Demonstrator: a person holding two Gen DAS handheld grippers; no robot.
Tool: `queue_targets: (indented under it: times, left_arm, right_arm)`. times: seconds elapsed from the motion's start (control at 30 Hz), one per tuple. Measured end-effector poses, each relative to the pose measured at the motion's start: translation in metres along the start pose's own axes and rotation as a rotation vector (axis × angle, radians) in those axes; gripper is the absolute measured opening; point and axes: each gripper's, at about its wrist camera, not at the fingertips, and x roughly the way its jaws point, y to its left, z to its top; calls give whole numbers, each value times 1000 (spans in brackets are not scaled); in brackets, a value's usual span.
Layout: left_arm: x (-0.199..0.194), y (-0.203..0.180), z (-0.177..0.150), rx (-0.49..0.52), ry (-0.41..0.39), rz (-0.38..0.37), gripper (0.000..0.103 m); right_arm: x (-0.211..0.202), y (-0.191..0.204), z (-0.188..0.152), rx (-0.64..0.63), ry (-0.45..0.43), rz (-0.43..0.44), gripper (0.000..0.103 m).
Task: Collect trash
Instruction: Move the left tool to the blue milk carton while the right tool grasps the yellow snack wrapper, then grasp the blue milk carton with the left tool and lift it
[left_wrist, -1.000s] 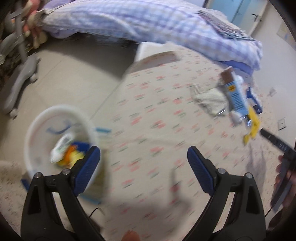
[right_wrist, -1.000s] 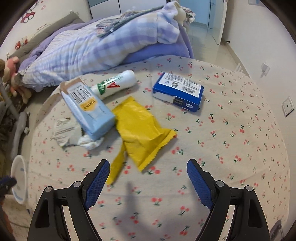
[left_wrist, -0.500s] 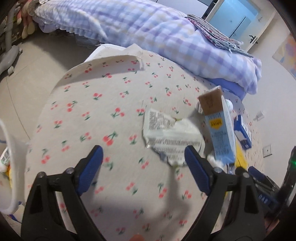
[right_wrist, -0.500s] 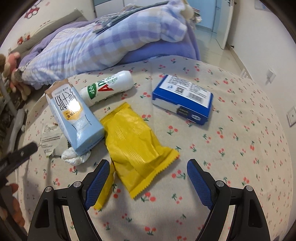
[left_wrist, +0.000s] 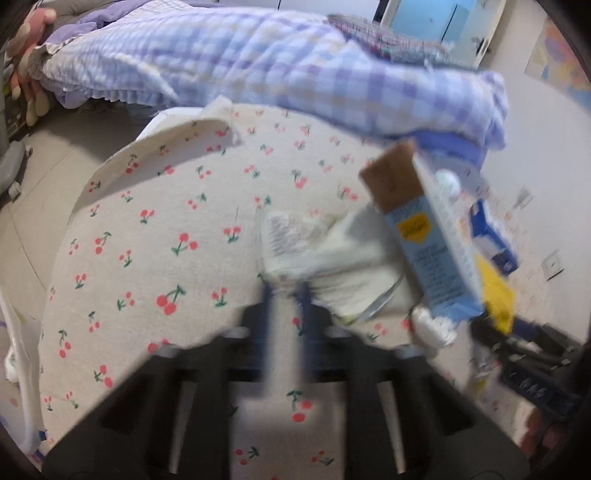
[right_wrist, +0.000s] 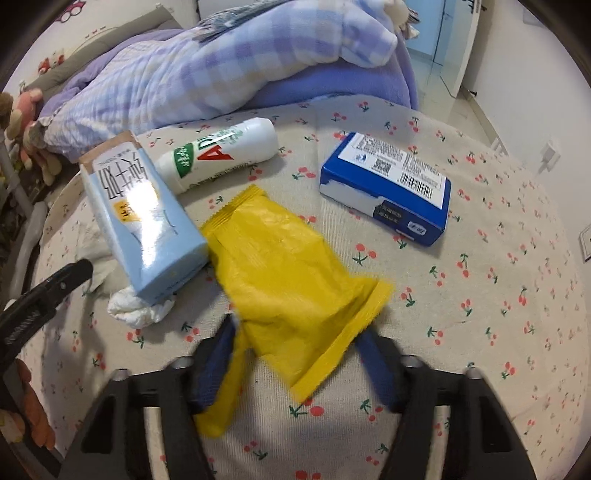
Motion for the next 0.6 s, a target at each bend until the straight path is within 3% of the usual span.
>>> queue_targets:
  times: [0.13, 0.47, 0.53, 0.57, 0.6]
  left_arm:
    - [-4, 2, -2, -11, 17, -34, 0]
    - [-24, 17, -8, -106, 34, -90, 2]
    - [-25, 18, -4, -147, 81, -136, 32]
    - [-27, 17, -2, -158, 91, -136, 64]
    - [-34, 14, 1, -164, 71, -134, 77]
  right_arm:
    - [-4, -2, -3, -4, 16, 21, 40]
    - [-34, -33, -17, 121, 35, 57, 37]
    - [-41, -38, -20, 126, 30, 49, 37]
    - [-45, -40, -20, 123, 25, 46, 37]
    - [-48, -41, -20, 120, 18, 41, 37]
